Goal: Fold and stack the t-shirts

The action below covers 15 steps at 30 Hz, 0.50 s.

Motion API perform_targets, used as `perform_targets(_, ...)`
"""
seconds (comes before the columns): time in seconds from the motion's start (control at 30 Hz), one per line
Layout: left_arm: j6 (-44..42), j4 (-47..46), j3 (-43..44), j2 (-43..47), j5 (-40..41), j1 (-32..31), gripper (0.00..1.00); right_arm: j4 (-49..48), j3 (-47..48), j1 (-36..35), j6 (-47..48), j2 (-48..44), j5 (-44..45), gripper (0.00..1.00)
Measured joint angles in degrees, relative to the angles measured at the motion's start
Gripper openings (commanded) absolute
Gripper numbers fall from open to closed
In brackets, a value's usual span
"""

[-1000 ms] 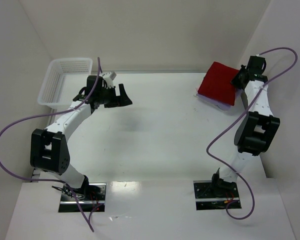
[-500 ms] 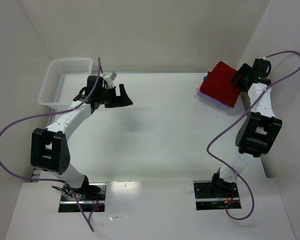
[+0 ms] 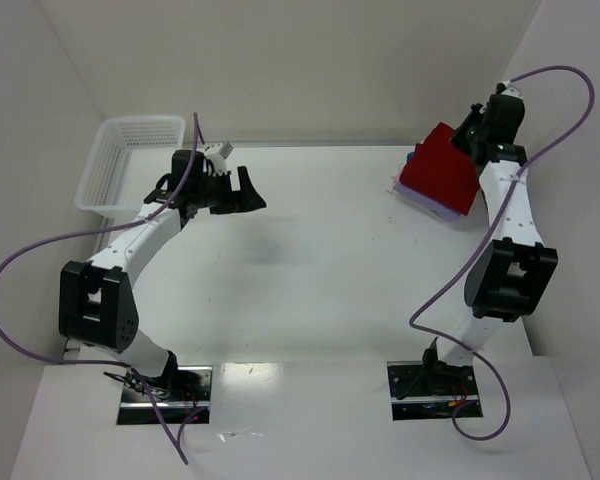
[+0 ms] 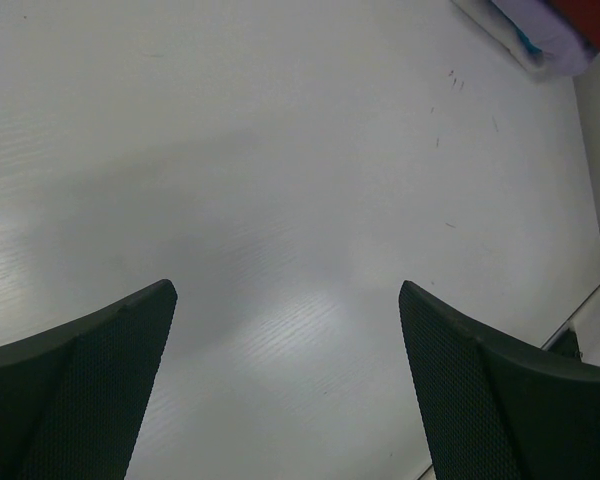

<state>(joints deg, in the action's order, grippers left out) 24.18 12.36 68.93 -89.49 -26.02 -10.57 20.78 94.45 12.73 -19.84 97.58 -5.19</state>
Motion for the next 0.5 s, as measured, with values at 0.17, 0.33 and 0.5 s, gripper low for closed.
perform_targets(0.17,0.02,0.09,-0.94,4.42,0.81,0.0,1.0,-0.57,4.35,-3.3,-0.04,8.63,3.93,0.14)
perform_targets(0.33,0.17,0.17,-1.44,9.94,2.4,0.0,1.0,0.79,9.75,-4.59,-0.04,20.44,10.36,0.13)
perform_targets(0.5,0.28,1.09,-1.44,12.04,2.86,0.0,1.0,2.99,14.29,-4.59,0.02,28.44,16.02,0.13)
